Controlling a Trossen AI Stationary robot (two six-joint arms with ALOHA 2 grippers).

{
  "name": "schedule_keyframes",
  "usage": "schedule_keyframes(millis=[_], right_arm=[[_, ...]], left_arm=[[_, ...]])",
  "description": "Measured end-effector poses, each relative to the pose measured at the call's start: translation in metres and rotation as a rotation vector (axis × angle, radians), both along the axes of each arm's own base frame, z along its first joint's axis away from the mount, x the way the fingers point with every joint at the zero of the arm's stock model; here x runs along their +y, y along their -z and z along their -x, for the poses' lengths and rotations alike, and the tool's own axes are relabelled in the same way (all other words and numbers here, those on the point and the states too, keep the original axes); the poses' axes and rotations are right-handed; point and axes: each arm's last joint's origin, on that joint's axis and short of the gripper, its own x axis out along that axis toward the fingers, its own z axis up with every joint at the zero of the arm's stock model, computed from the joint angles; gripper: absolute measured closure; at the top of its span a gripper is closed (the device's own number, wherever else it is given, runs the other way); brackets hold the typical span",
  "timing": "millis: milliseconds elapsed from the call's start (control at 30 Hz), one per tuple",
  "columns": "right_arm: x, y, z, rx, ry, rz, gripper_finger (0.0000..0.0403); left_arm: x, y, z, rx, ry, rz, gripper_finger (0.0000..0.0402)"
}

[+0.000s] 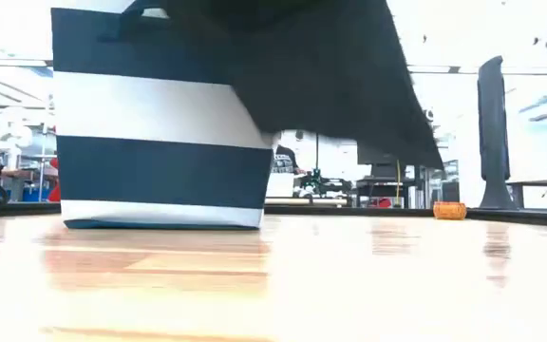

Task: Sort clothes
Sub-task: Put the black shirt into the blue laundry organizer

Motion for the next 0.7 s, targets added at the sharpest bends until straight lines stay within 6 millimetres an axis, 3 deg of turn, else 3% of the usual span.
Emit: schedule_keyframes(millis=[200, 367, 533, 700], right_arm=[[-0.001, 0.001, 0.001, 0.015, 0.000, 0.013, 0.0165], [-0.001, 0.001, 0.001, 0.019, 0.000, 0.016, 0.0165], [-0.002, 0.002, 0.002, 0.030, -0.001, 0.021, 0.0165], [-0.003, 0.003, 0.003, 0.044, -0.001, 0.033, 0.0165]], left_arm=[[0.044, -0.056, 0.034, -0.168, -0.183, -0.020, 0.0392], [0.073, -0.088, 0.067, -0.365, -0.312, -0.028, 0.0392], [0.091, -0.100, 0.095, -0.445, -0.374, -0.027, 0.0392], [0.104, -0.103, 0.110, -0.436, -0.461, -0.020, 0.0392]])
